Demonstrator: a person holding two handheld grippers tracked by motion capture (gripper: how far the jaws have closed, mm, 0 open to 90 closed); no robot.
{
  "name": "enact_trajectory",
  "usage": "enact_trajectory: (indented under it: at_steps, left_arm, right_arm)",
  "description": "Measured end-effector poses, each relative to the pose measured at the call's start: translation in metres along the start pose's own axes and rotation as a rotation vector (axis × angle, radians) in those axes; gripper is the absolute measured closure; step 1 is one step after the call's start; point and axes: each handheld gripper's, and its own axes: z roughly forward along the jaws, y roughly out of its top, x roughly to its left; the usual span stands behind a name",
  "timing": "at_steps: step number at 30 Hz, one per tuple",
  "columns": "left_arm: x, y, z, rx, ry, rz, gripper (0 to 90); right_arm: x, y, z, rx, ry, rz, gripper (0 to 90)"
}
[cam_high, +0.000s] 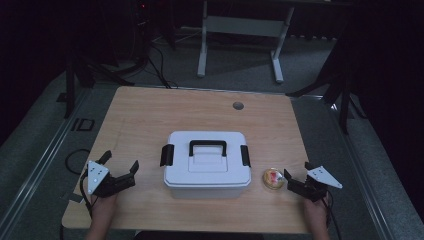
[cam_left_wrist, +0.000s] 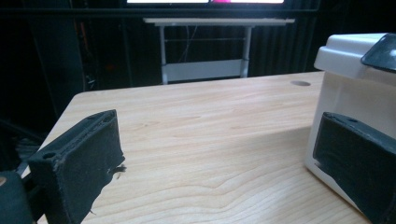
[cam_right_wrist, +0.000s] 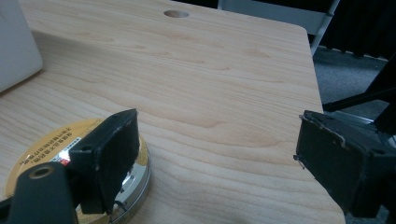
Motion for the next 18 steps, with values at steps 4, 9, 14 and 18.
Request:
enact_trajectory:
  at_steps: [4, 9, 14, 18]
  left_arm:
    - [0.0, 0.001, 0.002, 0.028, -0.026, -0.008, 0.5]
    - [-0.002, 0.001, 0.007, 0.084, -0.043, 0.013, 0.5]
    - [0.004, 0.01, 0.009, 0.142, -0.085, 0.004, 0.5]
    - [0.013, 0.017, 0.014, 0.228, -0.139, -0.021, 0.5]
  right_arm:
    - [0.0, 0.0, 0.0, 0.002, 0.0, -0.001, 13.0]
    - [0.0, 0.0, 0.0, 0.002, 0.003, 0.01, 13.1]
    - [-0.001, 0.0, 0.0, 0.006, 0.007, 0.017, 13.1]
    - [-0.002, 0.0, 0.0, 0.007, 0.008, 0.025, 13.1]
